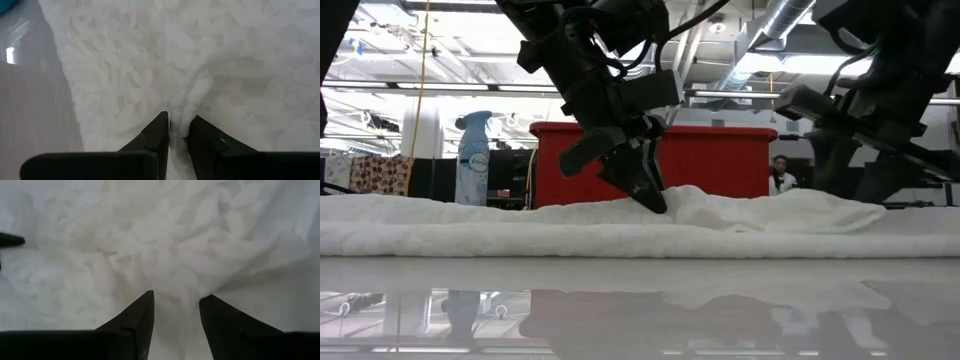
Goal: Fold laundry
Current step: Fold the white shirt
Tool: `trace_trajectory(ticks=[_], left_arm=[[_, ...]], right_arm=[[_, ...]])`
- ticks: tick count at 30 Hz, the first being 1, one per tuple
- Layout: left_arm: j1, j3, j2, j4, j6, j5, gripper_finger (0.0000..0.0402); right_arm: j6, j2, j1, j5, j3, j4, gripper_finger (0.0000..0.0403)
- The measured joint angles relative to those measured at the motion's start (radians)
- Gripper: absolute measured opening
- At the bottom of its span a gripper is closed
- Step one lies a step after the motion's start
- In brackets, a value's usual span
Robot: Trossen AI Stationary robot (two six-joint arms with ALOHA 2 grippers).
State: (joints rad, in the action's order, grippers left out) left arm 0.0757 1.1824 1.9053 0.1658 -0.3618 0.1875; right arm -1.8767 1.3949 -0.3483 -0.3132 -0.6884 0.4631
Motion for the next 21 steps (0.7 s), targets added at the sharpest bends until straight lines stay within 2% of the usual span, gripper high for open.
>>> trace_trajectory(ticks=[5, 12, 18, 21], left_arm=[[0.0, 0.0, 0.0, 0.0, 0.0, 0.0, 0.0056], [0.0, 0.0, 0.0, 0.0, -0.01, -0.001, 0.0056], [0.0, 0.0, 0.0, 0.0, -0.011, -0.001, 0.0056], [0.0, 0.0, 0.0, 0.0, -0.011, -0.001, 0.0056]], right_arm=[[0.043, -0.001, 0.025, -0.001, 0.0, -0.014, 0.0129], [0.099, -0.001, 0.056, -0.003, -0.021, -0.019, 0.0018], [0.123, -0.002, 0.103, -0.001, -0.082, 0.114, 0.0031], [0.143, -0.002, 0.13, -0.002, -0.113, 0.195, 0.0024]])
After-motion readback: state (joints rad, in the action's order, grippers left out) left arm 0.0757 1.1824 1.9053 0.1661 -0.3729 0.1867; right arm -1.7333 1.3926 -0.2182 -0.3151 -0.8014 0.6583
